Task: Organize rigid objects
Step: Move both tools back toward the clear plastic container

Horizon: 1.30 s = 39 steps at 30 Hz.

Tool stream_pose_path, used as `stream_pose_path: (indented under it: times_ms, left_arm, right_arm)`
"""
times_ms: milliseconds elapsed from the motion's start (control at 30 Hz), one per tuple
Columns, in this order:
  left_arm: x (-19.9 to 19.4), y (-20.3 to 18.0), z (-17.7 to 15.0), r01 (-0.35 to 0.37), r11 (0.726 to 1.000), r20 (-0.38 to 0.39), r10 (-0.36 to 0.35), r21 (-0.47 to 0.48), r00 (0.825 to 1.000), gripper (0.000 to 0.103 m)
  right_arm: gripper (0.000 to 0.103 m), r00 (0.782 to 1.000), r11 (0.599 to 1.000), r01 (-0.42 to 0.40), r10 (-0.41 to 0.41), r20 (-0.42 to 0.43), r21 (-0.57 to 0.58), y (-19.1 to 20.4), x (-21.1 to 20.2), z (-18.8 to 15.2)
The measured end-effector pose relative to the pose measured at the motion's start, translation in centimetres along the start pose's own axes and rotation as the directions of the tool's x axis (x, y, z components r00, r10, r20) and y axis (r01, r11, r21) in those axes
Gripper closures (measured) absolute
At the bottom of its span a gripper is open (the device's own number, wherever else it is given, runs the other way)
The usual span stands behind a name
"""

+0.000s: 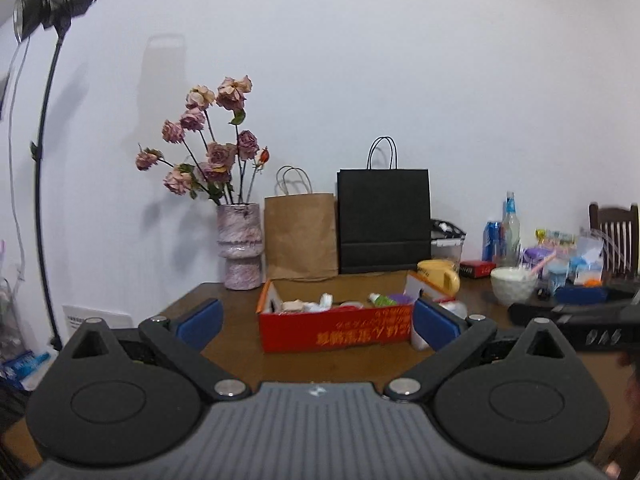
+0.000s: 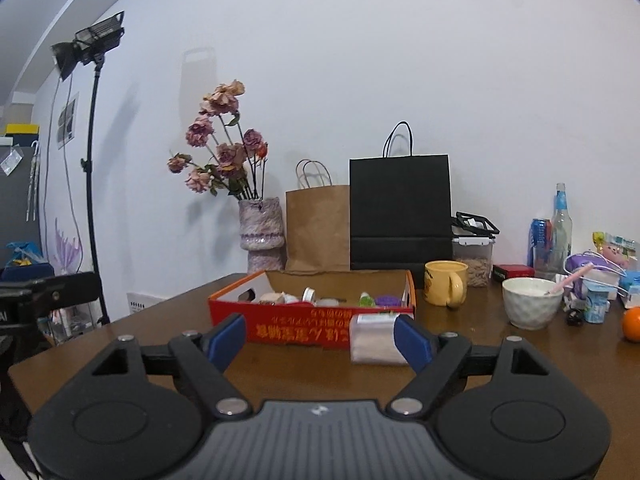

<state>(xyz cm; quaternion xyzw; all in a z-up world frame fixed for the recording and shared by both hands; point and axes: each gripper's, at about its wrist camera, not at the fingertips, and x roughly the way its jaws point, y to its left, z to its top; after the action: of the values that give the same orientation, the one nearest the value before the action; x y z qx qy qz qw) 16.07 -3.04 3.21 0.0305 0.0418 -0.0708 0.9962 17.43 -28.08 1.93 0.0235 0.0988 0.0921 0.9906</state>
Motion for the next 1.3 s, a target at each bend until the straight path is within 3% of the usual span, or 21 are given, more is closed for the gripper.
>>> stream_pose_path:
  times_ms: [267, 633, 1000, 1200, 1300]
  left_arm:
    - [-4.7, 1.3, -2.7, 0.039, 0.999, -0.077, -0.040, -0.015, 0.996, 0.000]
    - [-3.2, 0.1, -2.7, 0.043, 0.999, -0.090, -0.045, -0.027, 0.995, 0.000]
    - [4.5, -2.7, -2.7, 0.055, 0.995, -0.130, -0.066, -0.087, 0.989, 0.000]
    - [12.4, -5.2, -2.2, 0.093, 0.990, -0.173, -0.110, -0.103, 0.979, 0.001]
    - [16.7, -6.6, -2.2, 0.129, 0.988, -0.210, -0.144, -0.083, 0.967, 0.006]
  right_arm:
    - [0.018, 1.000, 0.999, 0.006, -0.006, -0.022, 0.039, 0.8, -5.6, -3.1]
    - [0.019, 0.999, 0.998, 0.024, -0.022, -0.035, 0.054, -0.2, -4.4, -3.7]
    - [0.025, 0.995, 0.998, 0.000, 0.007, -0.104, 0.065, -4.6, 3.0, -2.7]
    - [0.035, 0.984, 0.995, -0.042, 0.056, -0.169, 0.089, -8.7, 9.8, -0.8]
    - [0.039, 0.979, 0.994, -0.044, 0.062, -0.193, 0.096, -10.5, 13.2, -0.2]
